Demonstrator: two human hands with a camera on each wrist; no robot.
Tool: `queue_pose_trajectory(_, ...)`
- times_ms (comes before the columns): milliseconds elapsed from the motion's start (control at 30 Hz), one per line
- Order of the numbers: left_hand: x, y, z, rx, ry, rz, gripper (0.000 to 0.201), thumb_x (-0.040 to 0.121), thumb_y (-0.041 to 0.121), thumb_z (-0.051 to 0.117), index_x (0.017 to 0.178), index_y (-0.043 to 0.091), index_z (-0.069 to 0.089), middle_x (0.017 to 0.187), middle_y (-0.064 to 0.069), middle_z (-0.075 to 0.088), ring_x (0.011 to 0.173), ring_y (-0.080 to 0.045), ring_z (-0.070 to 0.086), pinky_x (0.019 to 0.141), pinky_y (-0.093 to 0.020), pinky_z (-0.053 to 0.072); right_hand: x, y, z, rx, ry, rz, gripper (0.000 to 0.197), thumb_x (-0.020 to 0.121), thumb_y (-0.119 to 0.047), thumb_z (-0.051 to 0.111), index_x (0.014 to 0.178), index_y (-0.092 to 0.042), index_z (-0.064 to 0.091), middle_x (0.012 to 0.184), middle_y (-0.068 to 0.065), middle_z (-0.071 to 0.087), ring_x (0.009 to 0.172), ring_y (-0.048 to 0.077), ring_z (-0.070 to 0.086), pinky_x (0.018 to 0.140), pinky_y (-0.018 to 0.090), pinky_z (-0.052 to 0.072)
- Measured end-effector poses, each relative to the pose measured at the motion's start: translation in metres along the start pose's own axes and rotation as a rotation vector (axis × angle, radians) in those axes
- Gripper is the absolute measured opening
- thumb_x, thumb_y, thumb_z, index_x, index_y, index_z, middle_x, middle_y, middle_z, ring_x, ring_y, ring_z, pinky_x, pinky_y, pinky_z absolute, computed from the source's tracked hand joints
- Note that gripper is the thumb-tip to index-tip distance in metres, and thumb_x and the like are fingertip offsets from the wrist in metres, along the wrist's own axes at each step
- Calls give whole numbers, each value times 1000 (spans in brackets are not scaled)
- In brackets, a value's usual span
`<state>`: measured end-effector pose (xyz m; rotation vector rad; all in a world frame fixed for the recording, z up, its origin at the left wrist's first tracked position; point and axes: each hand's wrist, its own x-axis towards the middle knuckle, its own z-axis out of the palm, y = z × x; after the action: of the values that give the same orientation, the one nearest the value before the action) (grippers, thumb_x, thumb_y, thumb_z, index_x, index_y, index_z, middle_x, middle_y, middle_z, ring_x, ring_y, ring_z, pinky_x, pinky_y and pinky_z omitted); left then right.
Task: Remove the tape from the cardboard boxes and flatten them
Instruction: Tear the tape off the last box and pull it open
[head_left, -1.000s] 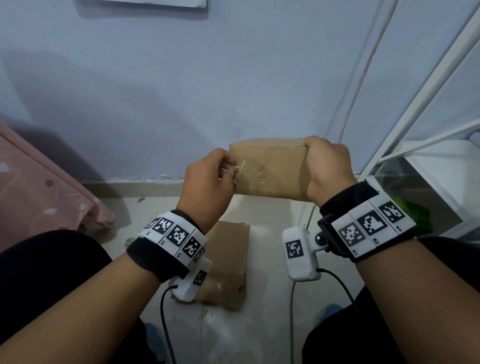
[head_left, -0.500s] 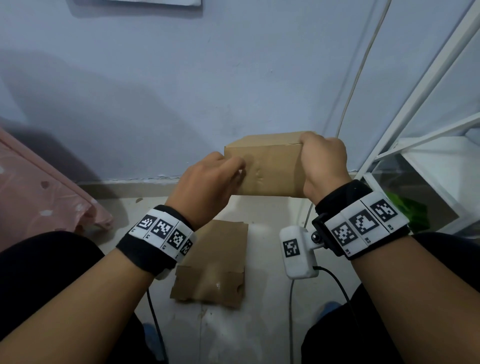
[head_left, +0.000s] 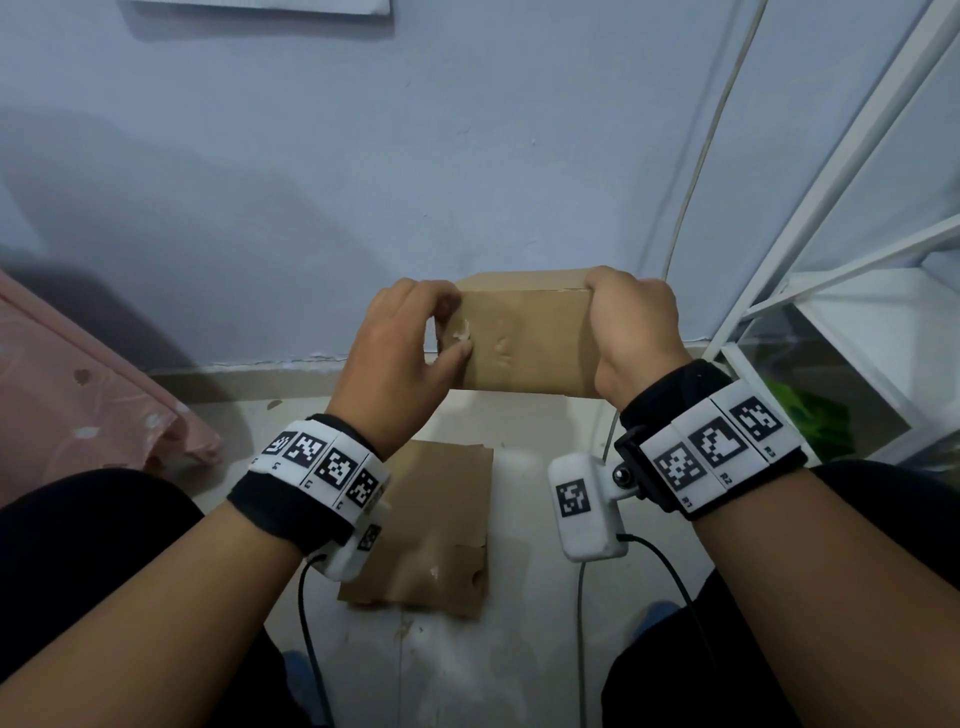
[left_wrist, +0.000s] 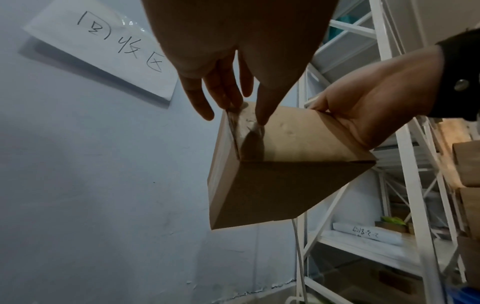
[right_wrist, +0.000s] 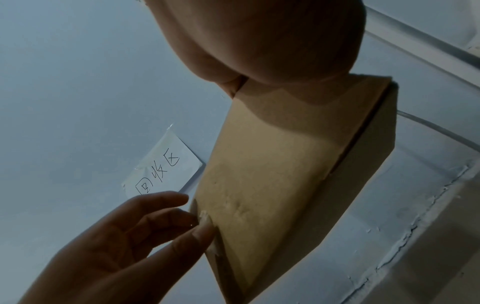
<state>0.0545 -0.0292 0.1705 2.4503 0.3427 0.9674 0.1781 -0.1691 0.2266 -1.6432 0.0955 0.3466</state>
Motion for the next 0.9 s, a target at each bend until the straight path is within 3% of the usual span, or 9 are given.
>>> queue_pose_trajectory(200,-2,9,-1,-228,-160,-386,113,72,55,84,157,23,17,159,2,22,146,-11,26,118,-31,27,-1,-2,0,27,-69,47,9,88,-16,53,92,-19,46,90,6,41,80,22,39,70,38,34)
queue_pose_trajectory(267,-1,9,-2,-280,-166,-457,104,73,62,79,154,25,27,150,9,44,137,-3,42,112,-27,36,-3,-2,0,24,-100,68,7,90,-16,55,93,-18,48,88,7,43,77,23,42,69,37,37)
queue_pose_trajectory(333,1,7,-5,-310,-137,-433,59,81,56,75,130,32,53,112,23,66,103,14,59,86,-11,46,-4,-2,-1,17,-106,90,6,93,-17,56,93,-15,50,84,5,47,73,23,45,68,34,41)
queue_pose_trajectory(400,3,4,-6,-307,-153,-365,25,88,49,71,107,37,61,91,27,68,85,17,61,68,-3,43,-4,-3,-3,16,-94,106,6,94,-18,56,92,-13,53,84,2,50,73,22,48,69,33,42)
queue_pose_trajectory(467,5,3,-10,-284,-179,-310,12,93,49,64,95,37,62,83,26,68,80,15,62,63,-3,41,-2,-3,-4,9,-88,122,8,95,-20,56,90,-13,56,86,1,53,77,22,51,74,35,44)
queue_pose_trajectory(633,5,-3,-11,-106,-173,-212,26,100,53,47,83,35,56,70,12,63,71,3,59,59,-12,39,3,-1,-4,18,-95,174,8,94,-21,57,88,-16,58,93,2,58,92,26,59,98,47,50)
queue_pose_trajectory(767,2,0,-9,-52,-141,-167,41,104,45,43,64,34,39,50,8,43,53,-4,49,50,-16,31,5,-1,-4,20,-92,199,10,96,-20,57,86,-16,57,93,3,57,93,27,57,101,49,50)
queue_pose_trajectory(833,4,-3,-11,-151,-113,-265,48,105,48,37,66,28,55,57,3,57,55,-5,57,54,-21,43,6,0,-5,19,-83,202,6,96,-20,58,92,-15,58,94,3,58,95,27,57,100,45,50)
queue_pose_trajectory(900,7,-7,-16,-293,-79,-367,66,105,55,28,88,13,75,83,-5,75,74,-11,72,61,-38,60,10,0,-9,49,-76,204,7,92,-19,59,97,-15,61,100,4,64,103,30,63,100,46,51)
